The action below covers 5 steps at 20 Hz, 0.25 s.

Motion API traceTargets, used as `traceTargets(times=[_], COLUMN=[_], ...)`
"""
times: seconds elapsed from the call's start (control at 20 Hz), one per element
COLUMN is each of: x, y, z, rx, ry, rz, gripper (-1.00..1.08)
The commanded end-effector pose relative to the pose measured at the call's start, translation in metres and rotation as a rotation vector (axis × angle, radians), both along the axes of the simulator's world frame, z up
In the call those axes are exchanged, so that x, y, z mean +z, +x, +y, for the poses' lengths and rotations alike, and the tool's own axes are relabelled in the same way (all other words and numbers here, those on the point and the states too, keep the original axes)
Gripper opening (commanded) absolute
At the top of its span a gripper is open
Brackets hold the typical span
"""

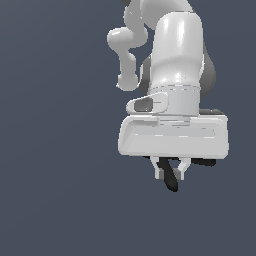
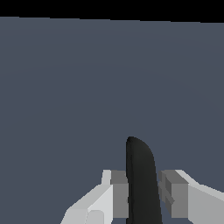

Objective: Pick up the object and move it to a goal position.

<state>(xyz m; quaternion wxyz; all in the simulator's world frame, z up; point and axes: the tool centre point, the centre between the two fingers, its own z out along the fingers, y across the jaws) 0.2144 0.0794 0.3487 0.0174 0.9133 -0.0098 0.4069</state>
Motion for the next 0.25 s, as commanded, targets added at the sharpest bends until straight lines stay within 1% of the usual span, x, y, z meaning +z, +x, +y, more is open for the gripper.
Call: traceTargets(times=[0.0, 0.2], x=[0.0121, 0.0169], y=[-0.0016, -0.0015], z=[0.0002, 0.0008], rx=[0.000, 0.001], ry=[0.001, 0.000], rz=[-0.003, -0.004], gripper=[-1.00, -1.00])
